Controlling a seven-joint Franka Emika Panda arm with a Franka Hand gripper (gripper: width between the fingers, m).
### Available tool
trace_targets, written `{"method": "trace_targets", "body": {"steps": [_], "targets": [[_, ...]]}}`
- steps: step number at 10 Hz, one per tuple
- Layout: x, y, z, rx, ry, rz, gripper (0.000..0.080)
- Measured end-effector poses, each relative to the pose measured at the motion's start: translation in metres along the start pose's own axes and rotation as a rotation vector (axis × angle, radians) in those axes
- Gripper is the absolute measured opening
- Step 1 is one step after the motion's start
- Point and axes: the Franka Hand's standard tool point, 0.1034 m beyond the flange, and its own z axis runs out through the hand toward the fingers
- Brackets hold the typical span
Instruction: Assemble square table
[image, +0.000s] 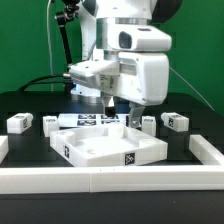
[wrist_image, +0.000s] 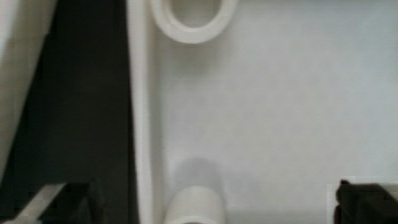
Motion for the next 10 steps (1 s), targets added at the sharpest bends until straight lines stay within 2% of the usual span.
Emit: {"method": "trace_targets", "body": {"steps": [1, 3, 8, 10], "targets": [[0.000, -0.017, 0.004, 0.001, 0.003, 0.002, 0.0650], [-0.007, -0.042, 0.010, 0.020, 0.013, -0.034, 0.0650], [-0.008, -0.042, 0.011, 0.020, 0.012, -0.001, 0.0650], [-0.009, -0.063, 0.019, 0.038, 0.023, 0.015, 0.0650]]}}
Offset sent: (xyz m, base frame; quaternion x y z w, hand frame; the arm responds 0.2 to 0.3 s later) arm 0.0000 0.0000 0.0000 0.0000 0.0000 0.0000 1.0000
